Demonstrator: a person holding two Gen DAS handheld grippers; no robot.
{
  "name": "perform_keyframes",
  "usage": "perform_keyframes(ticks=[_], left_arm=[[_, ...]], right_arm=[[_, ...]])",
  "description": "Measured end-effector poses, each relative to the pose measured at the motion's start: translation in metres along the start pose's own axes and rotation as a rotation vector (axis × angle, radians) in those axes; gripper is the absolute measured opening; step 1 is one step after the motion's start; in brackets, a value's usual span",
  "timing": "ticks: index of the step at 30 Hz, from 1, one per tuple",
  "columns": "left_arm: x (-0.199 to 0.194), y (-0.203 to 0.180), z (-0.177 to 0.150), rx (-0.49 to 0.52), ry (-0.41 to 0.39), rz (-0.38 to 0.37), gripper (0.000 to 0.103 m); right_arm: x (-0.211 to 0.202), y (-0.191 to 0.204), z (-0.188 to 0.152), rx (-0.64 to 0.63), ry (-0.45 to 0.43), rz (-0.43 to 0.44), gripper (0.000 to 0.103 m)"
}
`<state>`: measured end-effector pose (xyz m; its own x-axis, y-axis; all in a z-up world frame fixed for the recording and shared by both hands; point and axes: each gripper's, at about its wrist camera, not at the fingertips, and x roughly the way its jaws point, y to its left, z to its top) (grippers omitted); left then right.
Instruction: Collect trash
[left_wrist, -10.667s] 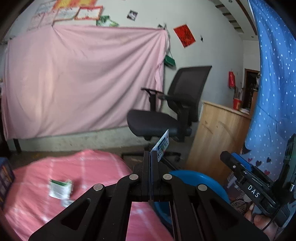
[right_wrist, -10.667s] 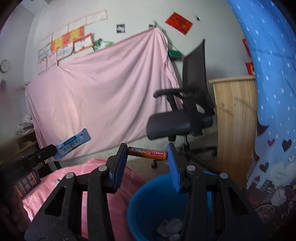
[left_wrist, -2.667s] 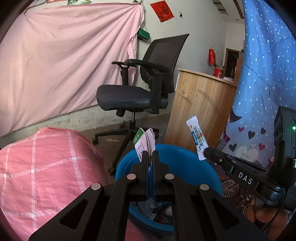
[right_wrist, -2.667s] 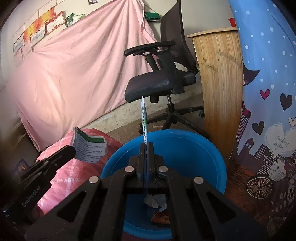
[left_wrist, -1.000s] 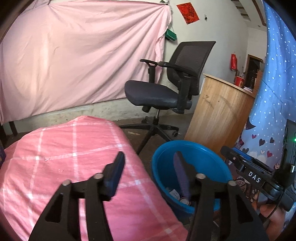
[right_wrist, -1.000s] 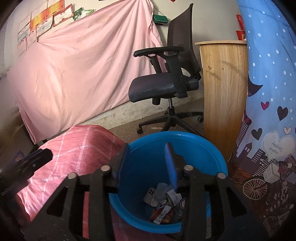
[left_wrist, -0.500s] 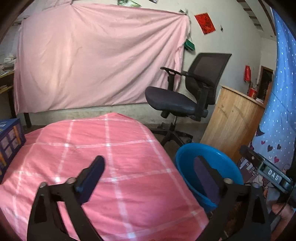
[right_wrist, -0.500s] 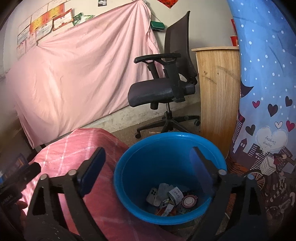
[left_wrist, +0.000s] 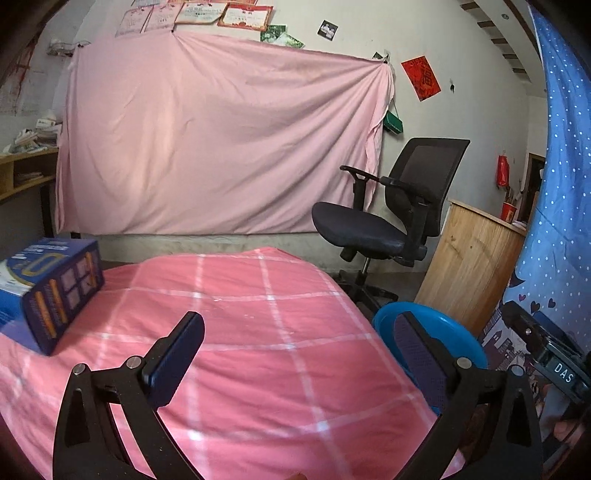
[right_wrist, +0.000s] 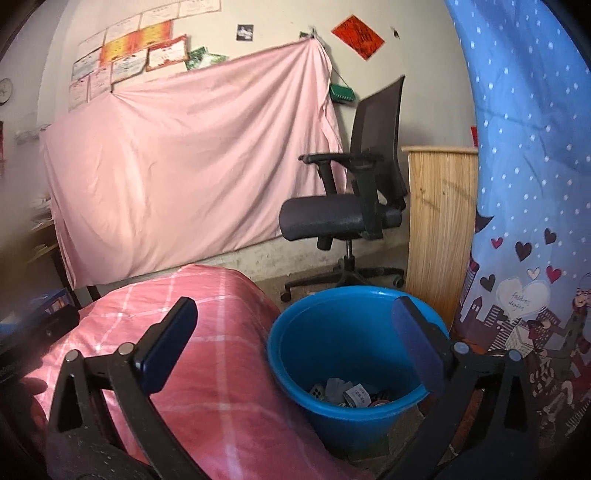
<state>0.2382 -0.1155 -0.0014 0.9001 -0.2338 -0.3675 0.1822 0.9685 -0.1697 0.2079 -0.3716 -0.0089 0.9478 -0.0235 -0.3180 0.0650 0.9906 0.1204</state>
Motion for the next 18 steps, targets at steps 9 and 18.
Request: perform_keyframes(ticks=[9, 18], left_arm=[[-0.045, 0.019, -0.012, 0.029, -0.022, 0.032, 0.101], [-0.089, 0.032, -0.03, 0.04, -0.039, 0.048, 0.101]], right_arm=[[-0.05, 0.029, -0.016, -0.03, -0.048, -0.003, 0.103], [-0.087, 0.049, -0.032, -0.044, -0.06, 0.002, 0.103]])
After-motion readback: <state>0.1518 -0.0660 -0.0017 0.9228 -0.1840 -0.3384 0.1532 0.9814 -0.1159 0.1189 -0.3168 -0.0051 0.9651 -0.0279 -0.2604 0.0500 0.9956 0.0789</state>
